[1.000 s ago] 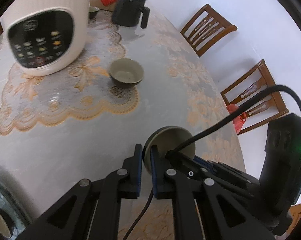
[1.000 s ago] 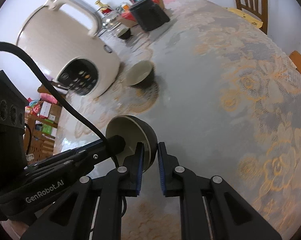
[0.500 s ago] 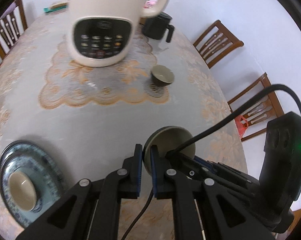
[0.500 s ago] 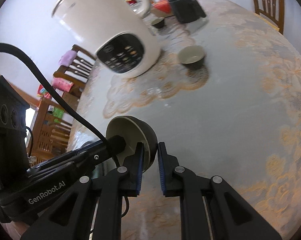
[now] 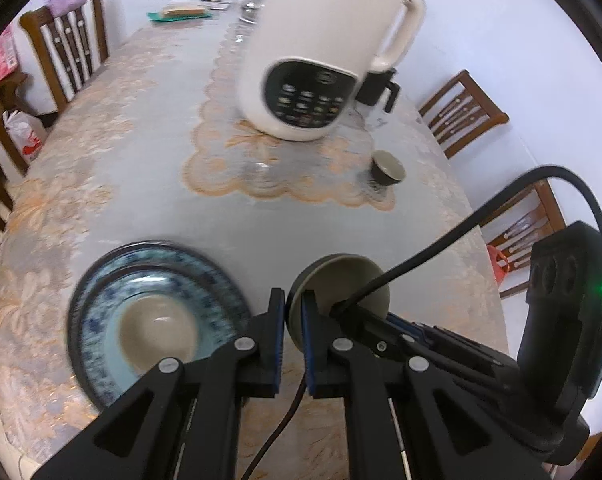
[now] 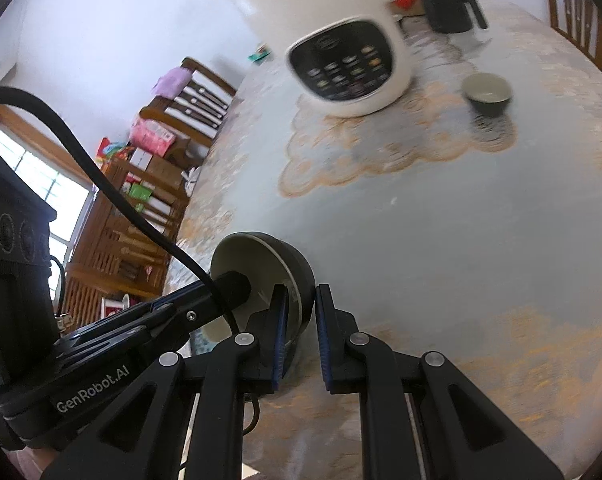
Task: Organize plates and bowls
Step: 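Lift the bowl with both tools and carry it over the plate stack, then lower the bowl into the bowl on the stack and open both tools, then move both tools to the last dark bowl beside the soymilk maker, then close the left tool on the last bowl's rim while the right tool grips it too, then lift the bowl with both tools and carry it over the stacked bowls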
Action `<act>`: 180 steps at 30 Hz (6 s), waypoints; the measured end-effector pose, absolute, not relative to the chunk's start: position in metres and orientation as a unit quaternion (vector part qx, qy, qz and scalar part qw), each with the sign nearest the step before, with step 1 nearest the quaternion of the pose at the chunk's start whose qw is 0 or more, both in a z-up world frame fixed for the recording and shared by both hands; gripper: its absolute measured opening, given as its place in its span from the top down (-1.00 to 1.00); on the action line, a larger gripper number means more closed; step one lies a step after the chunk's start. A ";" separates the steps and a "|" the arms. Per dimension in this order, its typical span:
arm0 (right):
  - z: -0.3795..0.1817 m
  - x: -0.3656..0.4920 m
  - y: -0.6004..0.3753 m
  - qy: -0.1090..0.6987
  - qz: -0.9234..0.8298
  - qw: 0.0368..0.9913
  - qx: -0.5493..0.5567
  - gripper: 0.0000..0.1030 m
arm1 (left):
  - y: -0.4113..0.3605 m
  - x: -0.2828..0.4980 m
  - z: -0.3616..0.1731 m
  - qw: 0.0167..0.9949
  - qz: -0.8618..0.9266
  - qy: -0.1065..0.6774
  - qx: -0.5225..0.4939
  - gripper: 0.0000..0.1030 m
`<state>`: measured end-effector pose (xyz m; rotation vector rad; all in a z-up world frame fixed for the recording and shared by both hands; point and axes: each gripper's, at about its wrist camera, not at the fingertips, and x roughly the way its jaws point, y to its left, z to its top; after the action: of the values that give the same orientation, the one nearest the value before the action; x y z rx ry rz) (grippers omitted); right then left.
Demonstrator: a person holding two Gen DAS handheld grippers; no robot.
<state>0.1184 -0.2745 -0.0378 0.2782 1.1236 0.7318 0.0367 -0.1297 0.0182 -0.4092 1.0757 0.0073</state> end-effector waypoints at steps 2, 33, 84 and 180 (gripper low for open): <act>-0.038 0.112 -0.261 0.522 0.344 0.771 0.123 0.68 | -0.120 0.029 0.017 0.838 0.010 0.508 -0.198 0.88; -0.069 0.079 -0.179 0.567 0.334 0.746 0.104 0.68 | -0.044 -0.010 -0.014 0.816 0.023 0.529 -0.232 0.88; -0.027 0.098 -0.272 0.500 0.280 0.810 0.120 0.42 | -0.034 -0.012 -0.004 0.812 0.047 0.525 -0.250 0.53; -0.042 0.232 -0.376 0.478 0.252 0.820 0.188 0.67 | -0.221 0.180 0.007 0.830 -0.067 0.520 -0.190 0.78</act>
<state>0.2317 -0.3763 -0.0419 0.4002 1.0178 0.5360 0.1798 -0.2210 0.0066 -0.4020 1.1025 -0.1426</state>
